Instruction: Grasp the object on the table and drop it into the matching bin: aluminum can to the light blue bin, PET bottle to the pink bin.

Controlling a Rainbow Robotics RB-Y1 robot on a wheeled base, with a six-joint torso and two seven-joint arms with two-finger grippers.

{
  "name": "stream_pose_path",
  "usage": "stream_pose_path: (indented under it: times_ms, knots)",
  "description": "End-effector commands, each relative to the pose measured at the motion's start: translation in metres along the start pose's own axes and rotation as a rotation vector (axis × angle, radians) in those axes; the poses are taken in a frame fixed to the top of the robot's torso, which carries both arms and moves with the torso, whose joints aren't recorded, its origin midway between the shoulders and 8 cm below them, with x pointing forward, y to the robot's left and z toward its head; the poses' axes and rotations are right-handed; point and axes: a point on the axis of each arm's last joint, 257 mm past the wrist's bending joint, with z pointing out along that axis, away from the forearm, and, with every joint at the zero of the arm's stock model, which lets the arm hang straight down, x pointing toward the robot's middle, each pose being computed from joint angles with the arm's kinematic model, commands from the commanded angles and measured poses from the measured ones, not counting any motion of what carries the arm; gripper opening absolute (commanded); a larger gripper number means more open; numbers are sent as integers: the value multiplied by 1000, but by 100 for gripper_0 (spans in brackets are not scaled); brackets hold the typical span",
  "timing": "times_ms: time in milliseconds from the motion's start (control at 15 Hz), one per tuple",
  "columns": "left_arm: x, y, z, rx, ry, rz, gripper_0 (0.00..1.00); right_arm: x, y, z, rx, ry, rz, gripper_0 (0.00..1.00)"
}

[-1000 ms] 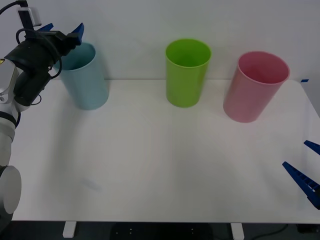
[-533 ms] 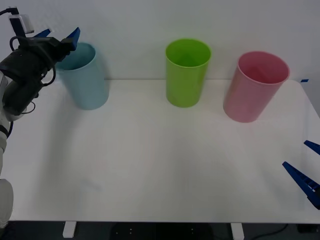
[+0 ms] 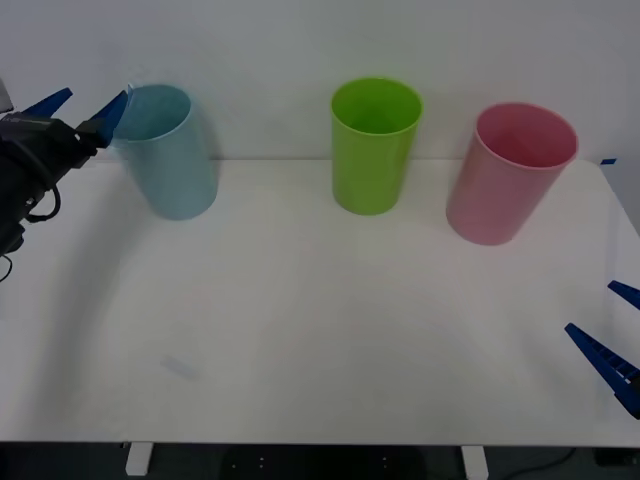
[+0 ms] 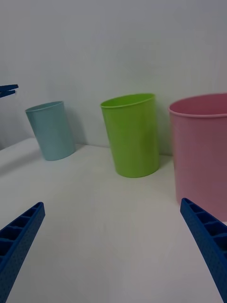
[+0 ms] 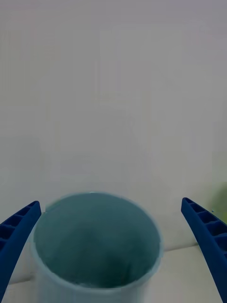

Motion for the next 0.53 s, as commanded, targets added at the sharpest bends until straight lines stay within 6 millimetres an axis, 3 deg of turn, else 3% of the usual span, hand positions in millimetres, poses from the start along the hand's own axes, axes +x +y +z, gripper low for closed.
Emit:
stream_pose_path:
  times_ms: [67, 533]
  knots:
    - [4, 2, -38, 43, 27, 13, 100, 0, 0, 0, 0, 0, 0, 100]
    - [1, 3, -134, 106, 75, 89, 100, 0, 0, 0, 0, 0, 0, 100]
